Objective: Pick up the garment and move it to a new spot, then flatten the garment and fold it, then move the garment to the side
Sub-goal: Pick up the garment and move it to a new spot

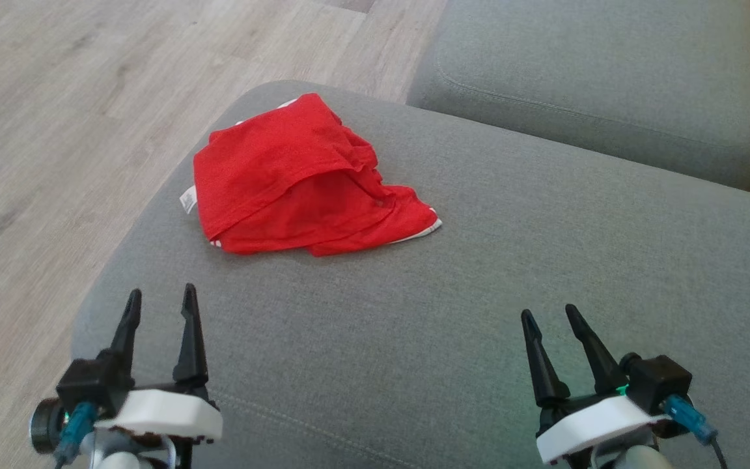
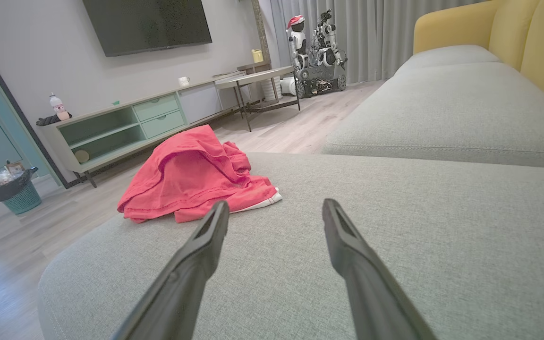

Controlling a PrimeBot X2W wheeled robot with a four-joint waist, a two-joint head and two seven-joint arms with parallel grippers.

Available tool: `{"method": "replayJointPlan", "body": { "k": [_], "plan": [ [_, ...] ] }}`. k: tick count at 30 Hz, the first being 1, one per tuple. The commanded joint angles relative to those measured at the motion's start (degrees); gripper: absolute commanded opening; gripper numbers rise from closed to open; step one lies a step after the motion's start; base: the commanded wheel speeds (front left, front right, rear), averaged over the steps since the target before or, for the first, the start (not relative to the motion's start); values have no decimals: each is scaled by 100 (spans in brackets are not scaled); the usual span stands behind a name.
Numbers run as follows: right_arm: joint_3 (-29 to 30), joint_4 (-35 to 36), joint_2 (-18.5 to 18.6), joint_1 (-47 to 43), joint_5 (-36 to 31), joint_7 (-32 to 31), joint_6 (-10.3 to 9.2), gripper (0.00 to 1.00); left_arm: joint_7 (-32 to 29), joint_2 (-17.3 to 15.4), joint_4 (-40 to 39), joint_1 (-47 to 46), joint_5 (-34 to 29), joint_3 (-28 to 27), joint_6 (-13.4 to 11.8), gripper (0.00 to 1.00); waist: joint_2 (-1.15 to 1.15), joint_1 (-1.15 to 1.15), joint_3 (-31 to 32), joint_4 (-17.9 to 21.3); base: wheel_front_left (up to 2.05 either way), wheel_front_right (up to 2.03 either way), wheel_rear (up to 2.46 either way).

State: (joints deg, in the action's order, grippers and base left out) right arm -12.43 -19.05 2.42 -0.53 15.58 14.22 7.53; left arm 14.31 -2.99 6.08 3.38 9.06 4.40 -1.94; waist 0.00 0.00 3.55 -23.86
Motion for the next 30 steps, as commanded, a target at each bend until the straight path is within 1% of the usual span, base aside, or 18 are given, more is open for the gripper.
{"method": "replayJointPlan", "body": {
  "k": [1, 8, 11, 15, 18, 22, 26, 30],
  "plan": [
    [-134, 159, 45, 190, 37, 78, -4, 100, 69, 11, -168, -214, -79, -249, 23, 100, 0, 0, -3, 33, 0, 0, 0],
    [-103, 175, 45, 208, -4, 78, -4, 100, 69, 7, -187, -311, -140, -539, 76, 100, 0, 0, -124, 247, 0, 0, 0],
    [-101, 218, 45, 247, -7, 78, -4, 100, 69, -68, -133, -456, -194, -700, 185, 100, 0, 0, -268, 401, 0, 0, 0],
    [9, 269, 45, 385, -139, 78, -4, 100, 69, -253, 112, -805, -221, -845, 398, 100, 0, 0, -581, 673, 0, 0, 0],
    [131, 342, 45, 505, -228, 77, -4, 100, 69, -470, 468, -1194, -211, -878, 578, 100, 0, 0, -846, 881, 0, 0, 0],
    [253, 488, 45, 669, -324, 63, -4, 100, -30, -804, 1199, -1906, -11, -879, 776, 100, 0, 0, -1213, 1153, 0, 0, 0],
    [311, 641, 45, 824, -394, 23, -4, 100, -446, -1221, 1900, -2720, 252, -775, 894, 100, 0, 0, -1547, 1412, 0, 0, 0],
    [311, 753, 45, 947, -404, 10, -4, 100, -945, -1645, 2580, -3422, 539, -622, 933, 100, 0, 0, -1828, 1660, 0, 0, 0]
  ]
}}
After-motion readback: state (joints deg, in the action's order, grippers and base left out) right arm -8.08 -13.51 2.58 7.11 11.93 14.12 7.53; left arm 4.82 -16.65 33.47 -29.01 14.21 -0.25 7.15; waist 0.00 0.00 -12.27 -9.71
